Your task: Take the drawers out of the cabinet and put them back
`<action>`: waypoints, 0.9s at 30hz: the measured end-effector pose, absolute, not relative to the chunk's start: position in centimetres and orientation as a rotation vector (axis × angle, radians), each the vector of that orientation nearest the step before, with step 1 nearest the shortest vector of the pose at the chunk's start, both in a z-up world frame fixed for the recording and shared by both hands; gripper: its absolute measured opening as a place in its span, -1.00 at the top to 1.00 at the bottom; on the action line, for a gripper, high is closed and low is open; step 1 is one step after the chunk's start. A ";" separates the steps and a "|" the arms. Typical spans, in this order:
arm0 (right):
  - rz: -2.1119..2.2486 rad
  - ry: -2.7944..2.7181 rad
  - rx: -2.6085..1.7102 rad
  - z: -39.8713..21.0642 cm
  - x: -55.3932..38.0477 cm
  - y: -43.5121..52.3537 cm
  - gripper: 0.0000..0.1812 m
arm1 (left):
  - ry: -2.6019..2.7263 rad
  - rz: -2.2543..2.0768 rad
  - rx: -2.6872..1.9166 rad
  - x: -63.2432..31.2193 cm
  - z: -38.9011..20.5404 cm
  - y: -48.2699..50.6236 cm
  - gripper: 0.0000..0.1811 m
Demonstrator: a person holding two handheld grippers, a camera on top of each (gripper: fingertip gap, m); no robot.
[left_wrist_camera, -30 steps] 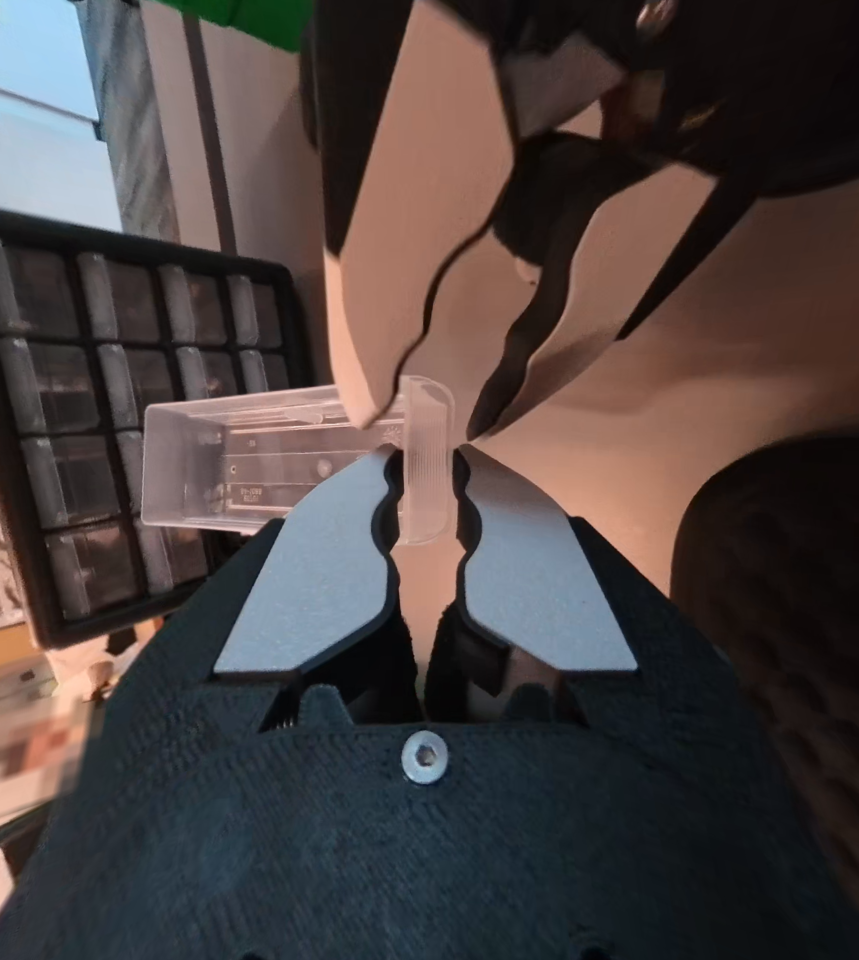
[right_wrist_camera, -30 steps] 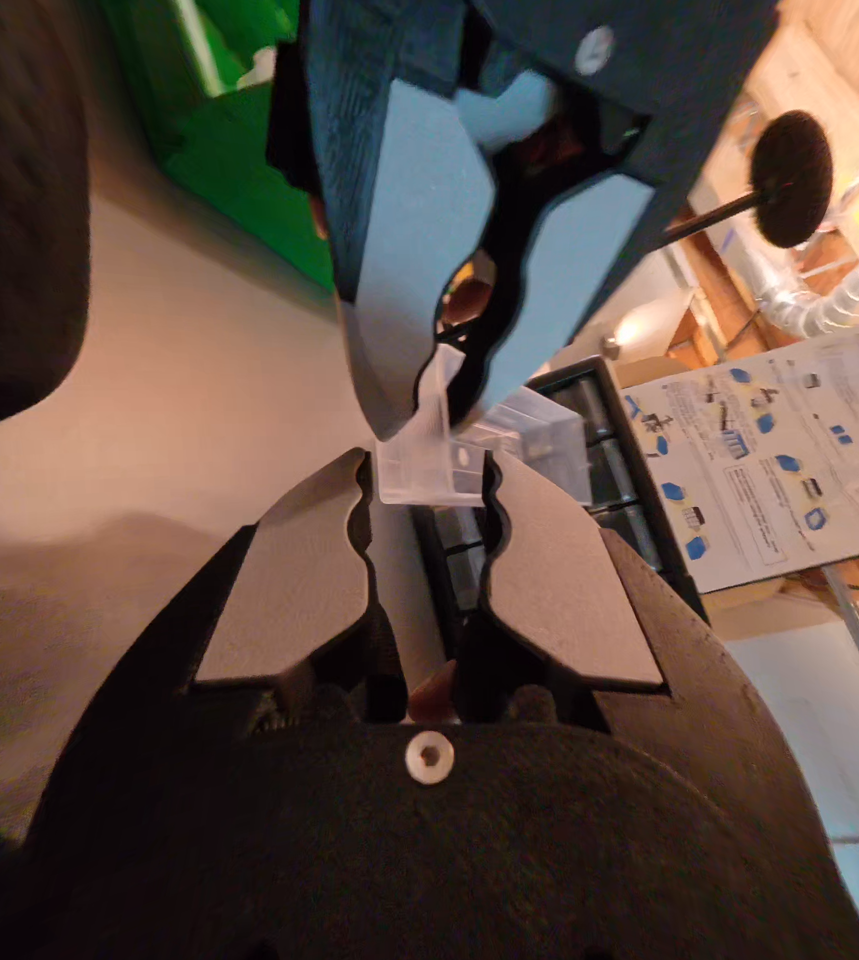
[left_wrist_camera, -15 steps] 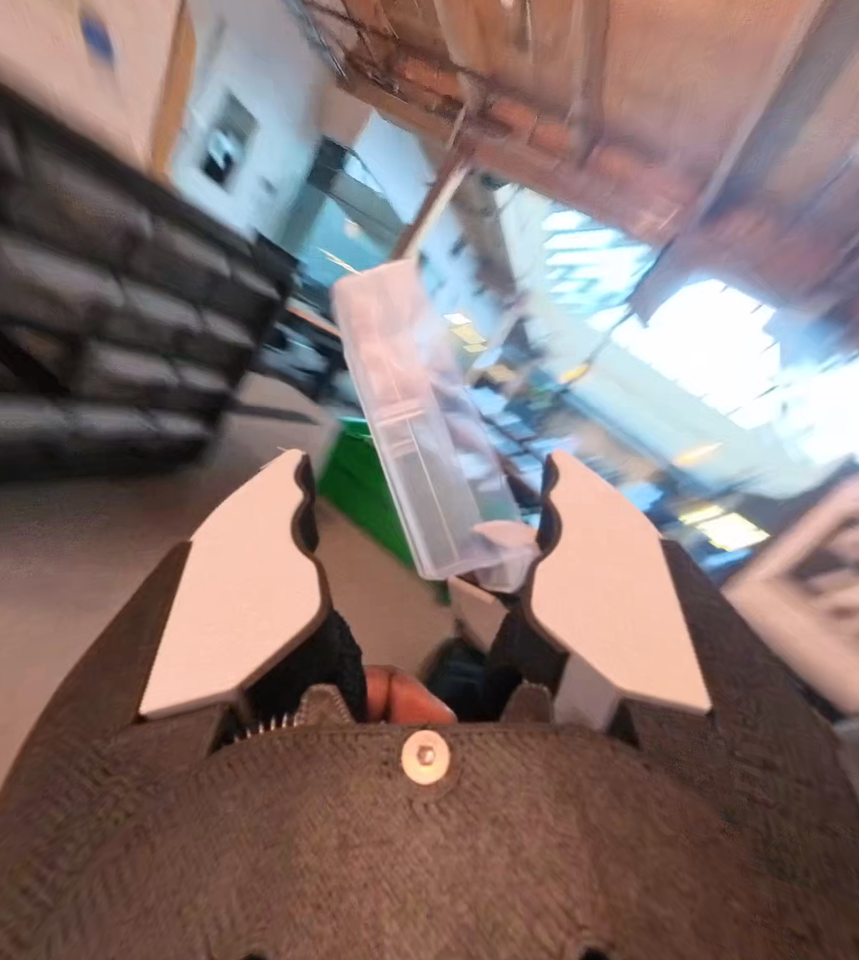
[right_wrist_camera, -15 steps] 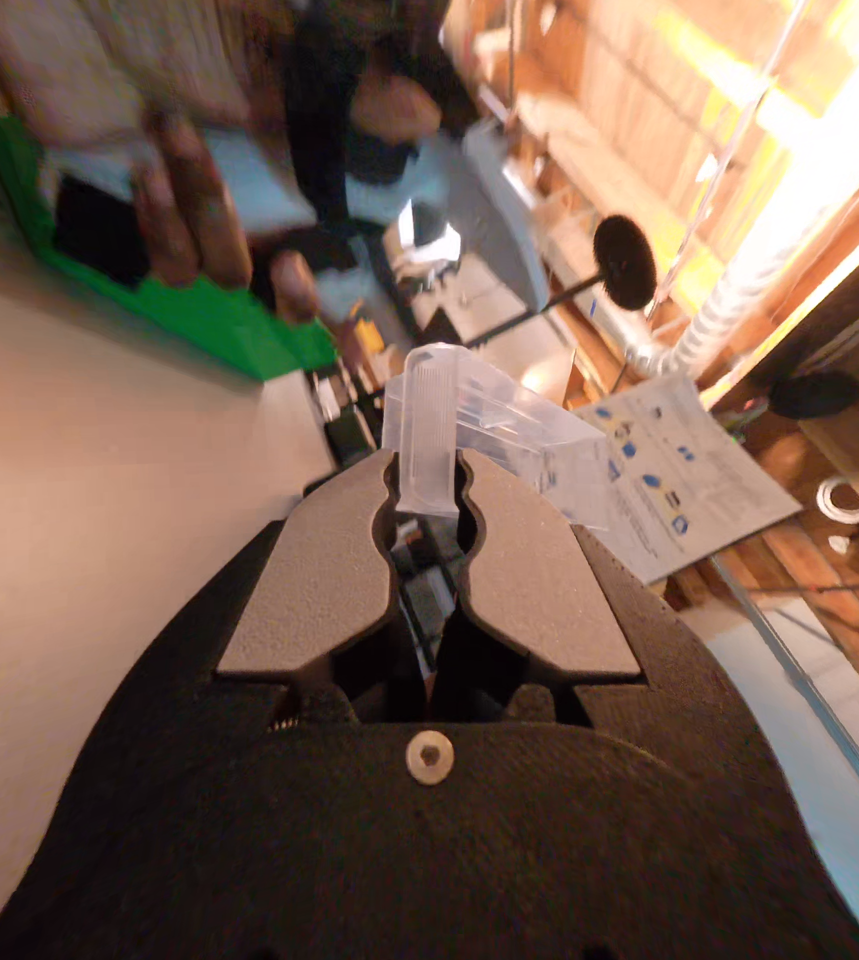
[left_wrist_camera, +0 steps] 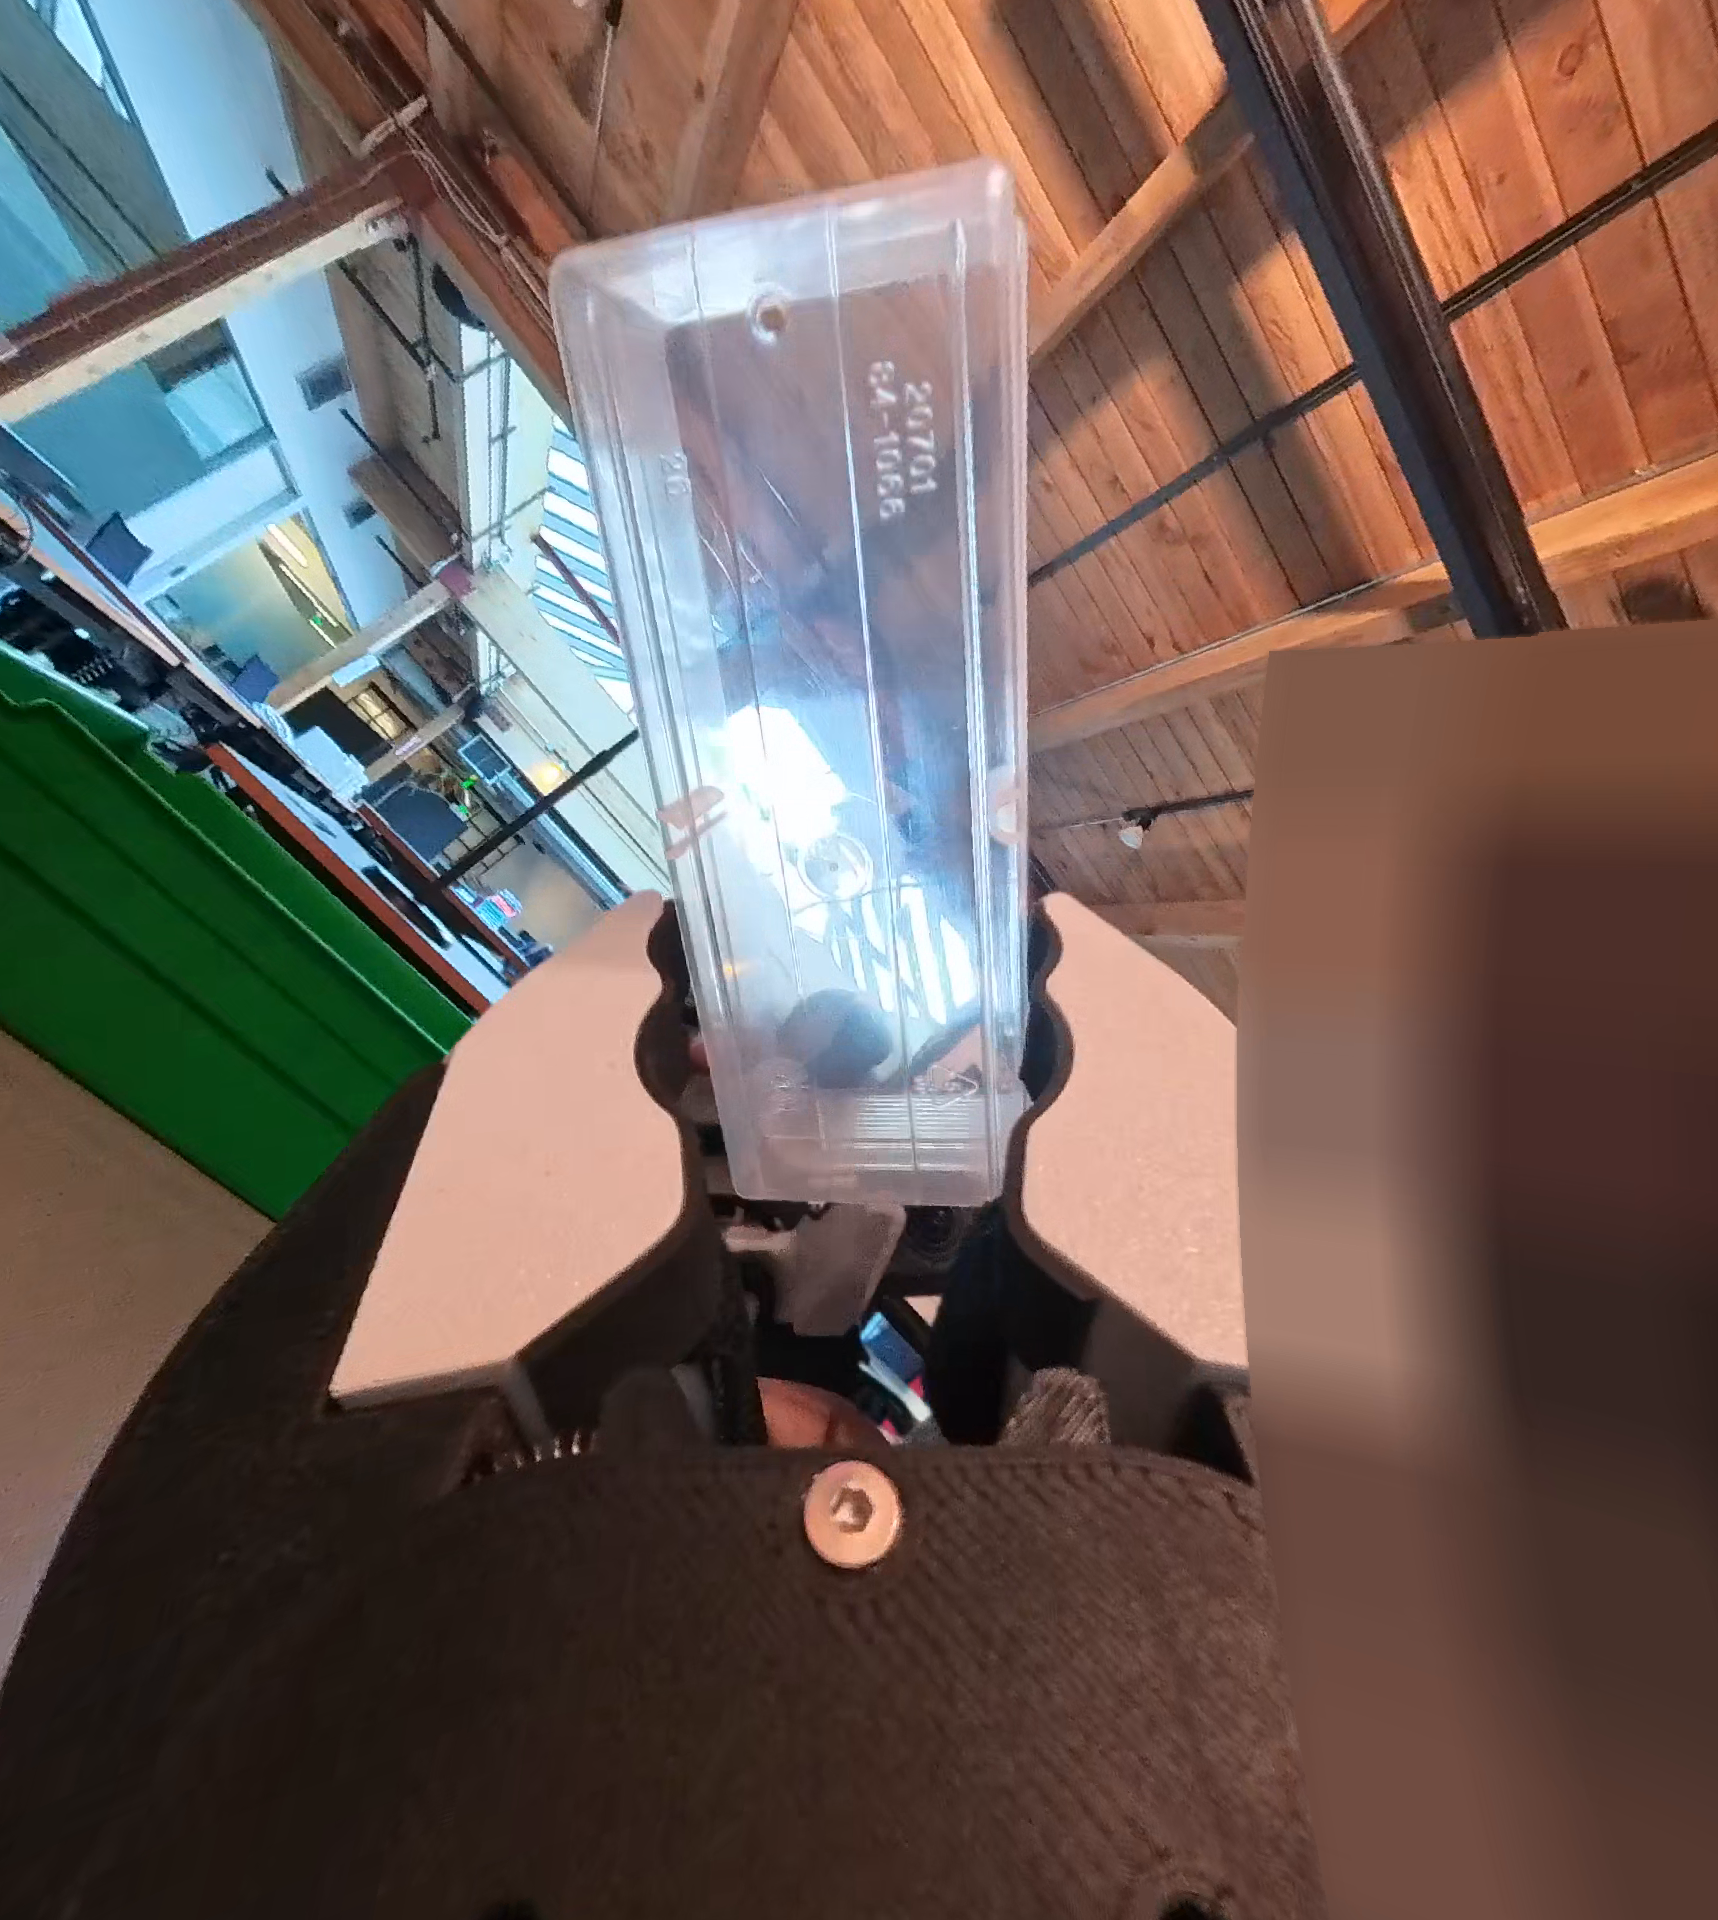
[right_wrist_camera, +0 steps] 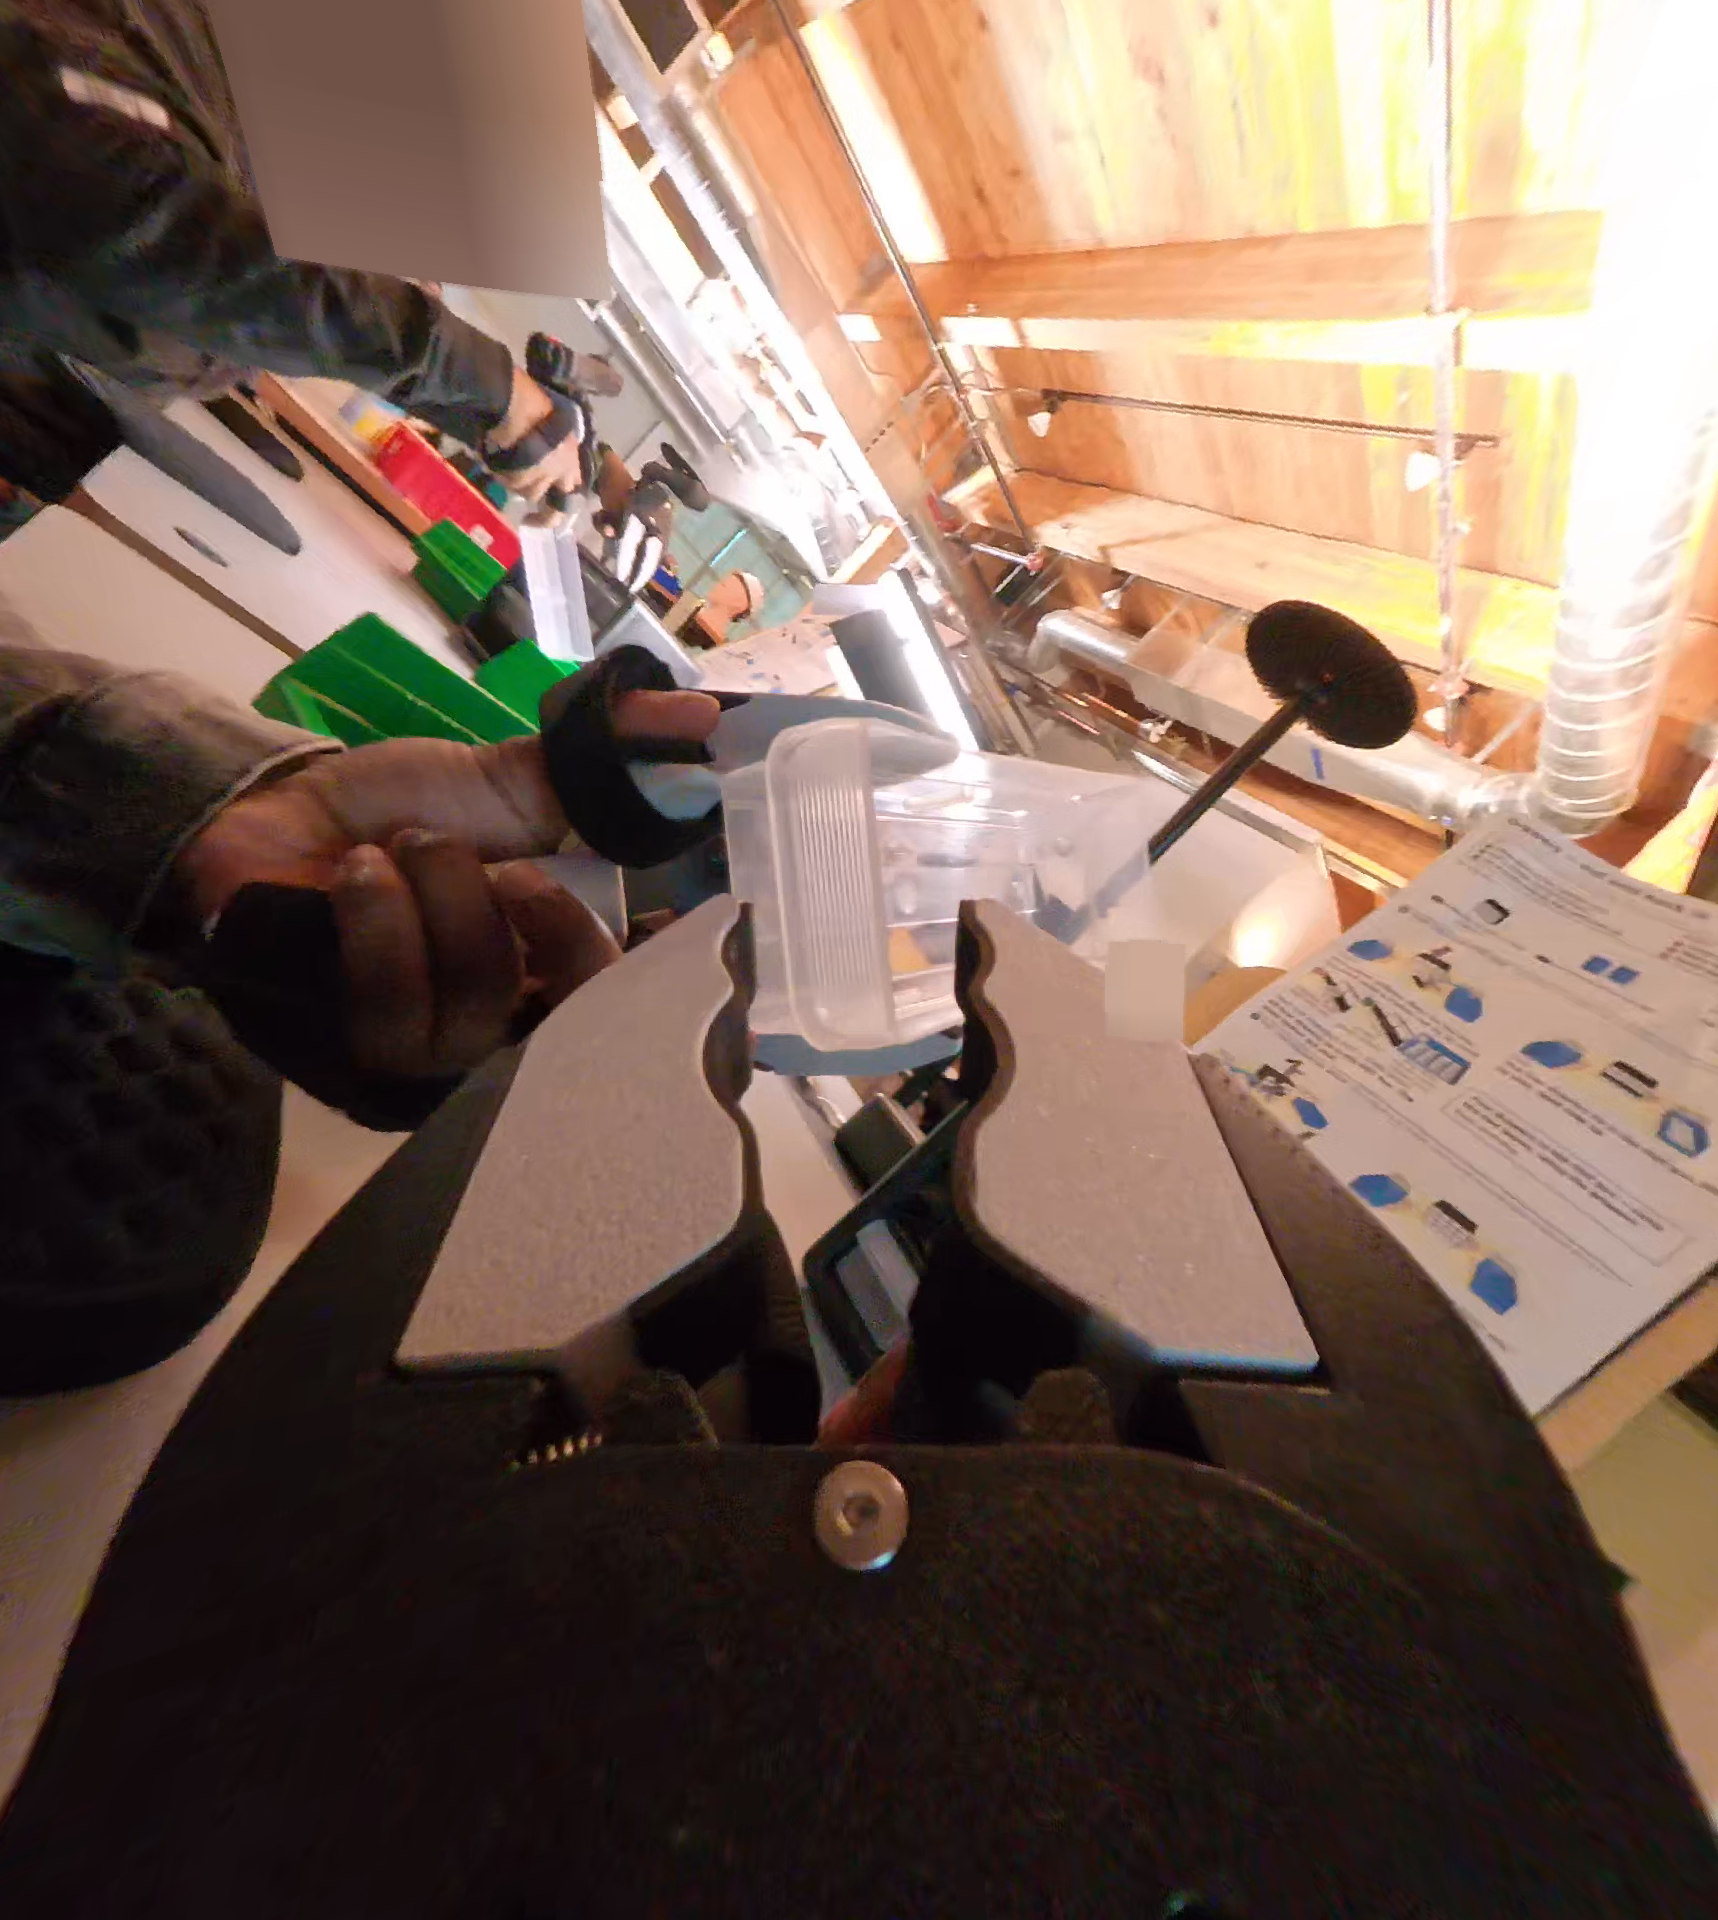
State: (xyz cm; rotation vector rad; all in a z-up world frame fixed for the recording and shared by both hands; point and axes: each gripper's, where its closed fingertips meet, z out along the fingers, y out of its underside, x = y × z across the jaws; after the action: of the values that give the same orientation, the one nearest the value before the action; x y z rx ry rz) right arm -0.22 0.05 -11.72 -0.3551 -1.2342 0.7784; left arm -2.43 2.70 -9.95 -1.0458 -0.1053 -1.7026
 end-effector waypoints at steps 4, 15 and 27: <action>0.637 -1.276 -0.308 -12.4 -0.8 -0.6 0.72 | -0.087 -1.646 -1.113 -1.7 -10.7 3.0 0.30; 0.359 -1.404 -0.391 -14.1 -1.0 3.2 0.79 | 0.072 -0.958 -1.671 -4.0 -14.1 2.8 0.33; -0.026 -2.005 -0.580 -21.9 -6.1 9.6 0.79 | 0.527 0.446 -2.060 -21.1 -3.7 13.1 1.00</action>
State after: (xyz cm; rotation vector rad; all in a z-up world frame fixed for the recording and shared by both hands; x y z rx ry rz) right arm -6.06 9.65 -21.91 -0.5797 -2.0054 -0.0259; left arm -21.08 13.08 -3.66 -2.0598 0.5271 0.4455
